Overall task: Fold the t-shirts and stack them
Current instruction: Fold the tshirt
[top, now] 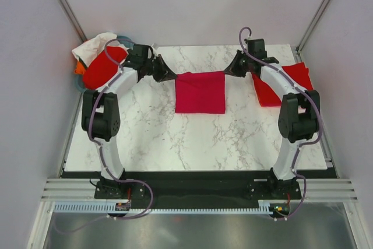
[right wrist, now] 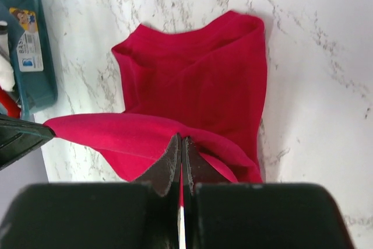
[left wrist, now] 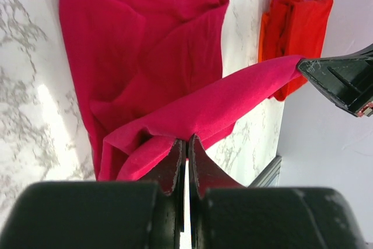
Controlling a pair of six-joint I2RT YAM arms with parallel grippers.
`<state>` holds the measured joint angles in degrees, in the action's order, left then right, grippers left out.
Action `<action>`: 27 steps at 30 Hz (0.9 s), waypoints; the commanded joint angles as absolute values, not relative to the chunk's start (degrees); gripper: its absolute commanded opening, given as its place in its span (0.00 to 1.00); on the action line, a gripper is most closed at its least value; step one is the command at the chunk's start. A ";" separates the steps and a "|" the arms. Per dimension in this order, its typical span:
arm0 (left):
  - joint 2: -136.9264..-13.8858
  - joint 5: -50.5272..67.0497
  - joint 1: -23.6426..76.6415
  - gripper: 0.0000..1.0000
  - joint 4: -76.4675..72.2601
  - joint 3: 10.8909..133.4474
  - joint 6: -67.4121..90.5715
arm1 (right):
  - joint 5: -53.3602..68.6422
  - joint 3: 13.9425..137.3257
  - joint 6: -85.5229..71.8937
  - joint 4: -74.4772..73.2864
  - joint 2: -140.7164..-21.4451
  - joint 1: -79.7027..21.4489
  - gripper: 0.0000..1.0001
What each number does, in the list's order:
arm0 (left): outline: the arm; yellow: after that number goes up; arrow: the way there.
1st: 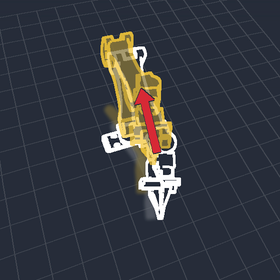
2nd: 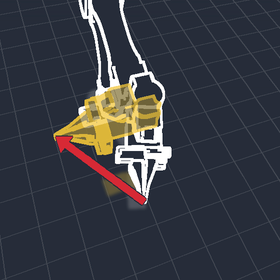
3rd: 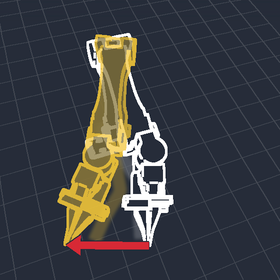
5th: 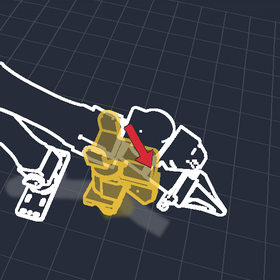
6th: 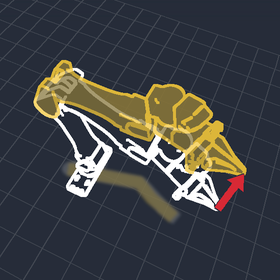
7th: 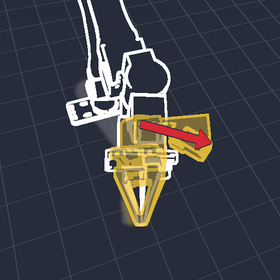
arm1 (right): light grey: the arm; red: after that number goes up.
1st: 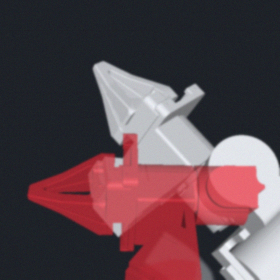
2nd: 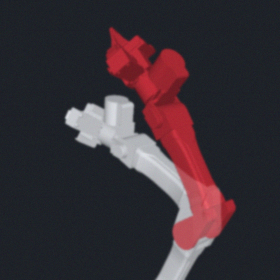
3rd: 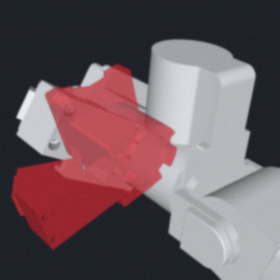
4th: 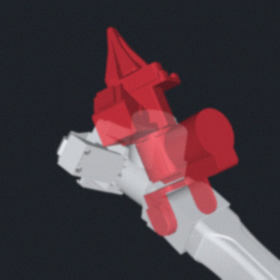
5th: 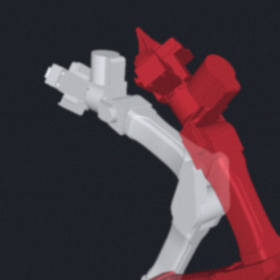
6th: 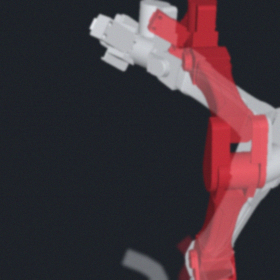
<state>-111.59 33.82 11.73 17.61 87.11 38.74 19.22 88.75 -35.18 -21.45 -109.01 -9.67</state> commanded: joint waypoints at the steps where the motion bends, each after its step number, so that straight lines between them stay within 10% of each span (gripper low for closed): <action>1: -115.83 36.38 10.99 0.02 17.49 93.32 39.46 | 20.30 93.94 -36.03 -20.13 -113.89 -8.26 0.00; 4: -121.36 37.87 10.64 0.04 17.84 98.50 39.90 | 20.92 96.75 -36.82 -19.43 -116.88 -7.82 0.05; 5: -124.34 37.97 10.46 0.07 18.19 99.74 39.99 | 21.00 97.55 -37.00 -19.16 -119.07 -7.74 0.36; 9: -131.02 35.86 10.20 0.97 18.28 107.64 39.82 | 19.43 100.19 -38.23 -16.27 -123.48 -7.73 0.74; 17: -130.00 32.09 10.11 0.96 18.11 105.74 35.16 | 20.04 94.32 -33.93 -10.73 -123.22 -7.65 0.70; 27: -128.58 30.85 10.90 0.70 12.49 95.81 33.31 | 20.74 92.55 -32.43 -7.73 -127.70 -7.65 0.53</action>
<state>-131.81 32.16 10.41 15.79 97.93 35.97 19.86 91.53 -33.95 -10.09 -126.10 -7.64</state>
